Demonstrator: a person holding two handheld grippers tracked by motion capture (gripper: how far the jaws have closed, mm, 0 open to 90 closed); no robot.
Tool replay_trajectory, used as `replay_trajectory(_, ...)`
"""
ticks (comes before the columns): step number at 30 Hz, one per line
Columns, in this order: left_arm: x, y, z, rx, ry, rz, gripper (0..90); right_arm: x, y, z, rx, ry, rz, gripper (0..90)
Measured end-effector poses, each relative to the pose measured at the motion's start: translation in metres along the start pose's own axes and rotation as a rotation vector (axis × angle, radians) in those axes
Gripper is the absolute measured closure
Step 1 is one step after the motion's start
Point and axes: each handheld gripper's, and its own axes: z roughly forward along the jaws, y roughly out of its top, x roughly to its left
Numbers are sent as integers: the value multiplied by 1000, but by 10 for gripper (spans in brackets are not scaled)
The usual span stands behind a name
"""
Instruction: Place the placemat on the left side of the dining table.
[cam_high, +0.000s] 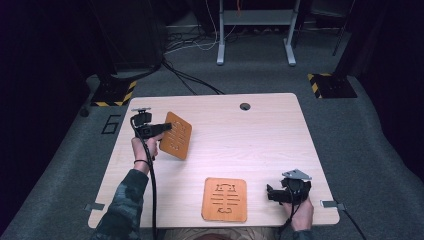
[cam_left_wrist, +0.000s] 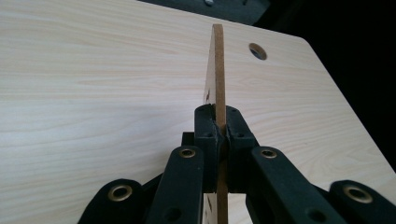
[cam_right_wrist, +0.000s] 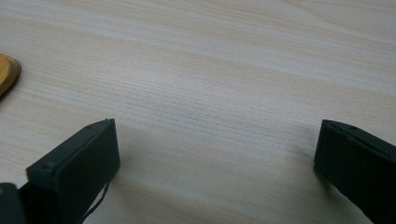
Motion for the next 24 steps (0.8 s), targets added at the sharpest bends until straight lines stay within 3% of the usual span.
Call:
replay_trajectory(10,31,-2,-9,-7,66,-69,861,0,0,0,2,-1,0,0)
replay_trajectory(18,44,-2,-12,2,112,-68,861,0,0,0,2,-2,0,0)
replay_trajectory(24,53,-1,-13,3,138,-99,851,0,0,0,2,-2,1,0)
